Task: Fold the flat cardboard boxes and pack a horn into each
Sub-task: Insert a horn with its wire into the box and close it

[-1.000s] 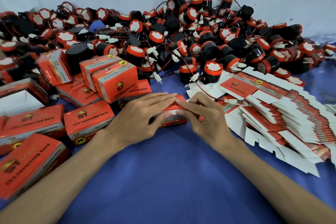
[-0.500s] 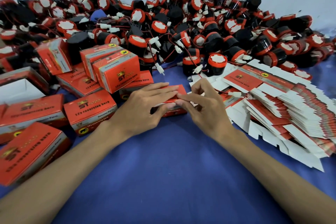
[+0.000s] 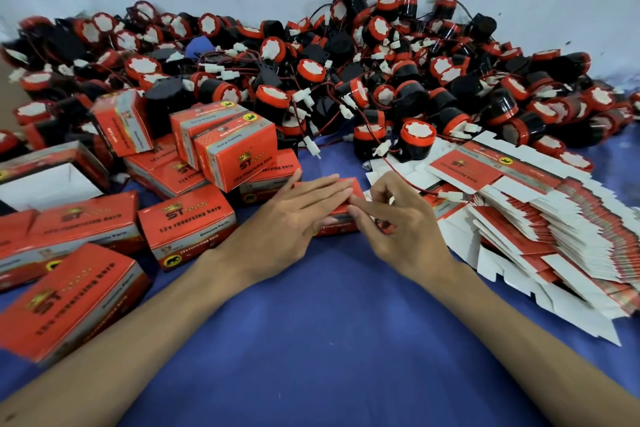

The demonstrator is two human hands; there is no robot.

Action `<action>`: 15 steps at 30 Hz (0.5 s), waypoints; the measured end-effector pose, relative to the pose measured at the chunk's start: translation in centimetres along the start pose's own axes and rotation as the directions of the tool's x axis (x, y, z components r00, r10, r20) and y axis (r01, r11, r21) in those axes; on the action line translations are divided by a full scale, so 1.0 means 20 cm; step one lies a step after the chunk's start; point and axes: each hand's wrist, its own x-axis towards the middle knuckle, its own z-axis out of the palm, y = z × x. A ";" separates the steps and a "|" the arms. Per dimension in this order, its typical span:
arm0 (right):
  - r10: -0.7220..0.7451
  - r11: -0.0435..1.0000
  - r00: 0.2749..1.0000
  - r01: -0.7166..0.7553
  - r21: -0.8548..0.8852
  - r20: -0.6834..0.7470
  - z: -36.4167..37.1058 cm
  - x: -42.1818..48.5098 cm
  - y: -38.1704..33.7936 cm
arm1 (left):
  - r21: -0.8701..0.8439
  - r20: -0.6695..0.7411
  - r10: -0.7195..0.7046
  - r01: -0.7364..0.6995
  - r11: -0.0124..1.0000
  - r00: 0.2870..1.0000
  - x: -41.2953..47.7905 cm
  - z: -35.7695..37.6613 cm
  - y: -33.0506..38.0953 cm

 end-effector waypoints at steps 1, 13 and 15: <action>-0.016 1.000 1.000 0.016 -0.025 0.009 0.00 0.00 0.00 | 0.042 -0.010 -0.007 0.008 0.999 1.000 0.00 0.00 0.01; 0.693 0.561 0.711 -0.432 -0.706 0.116 -0.29 0.07 0.28 | 0.684 0.122 -0.260 0.109 0.722 0.958 0.05 -0.06 0.20; 0.758 0.516 0.630 -0.426 -0.743 0.165 -0.29 0.05 0.30 | 0.676 0.233 -0.304 0.070 0.734 0.924 0.03 -0.01 0.18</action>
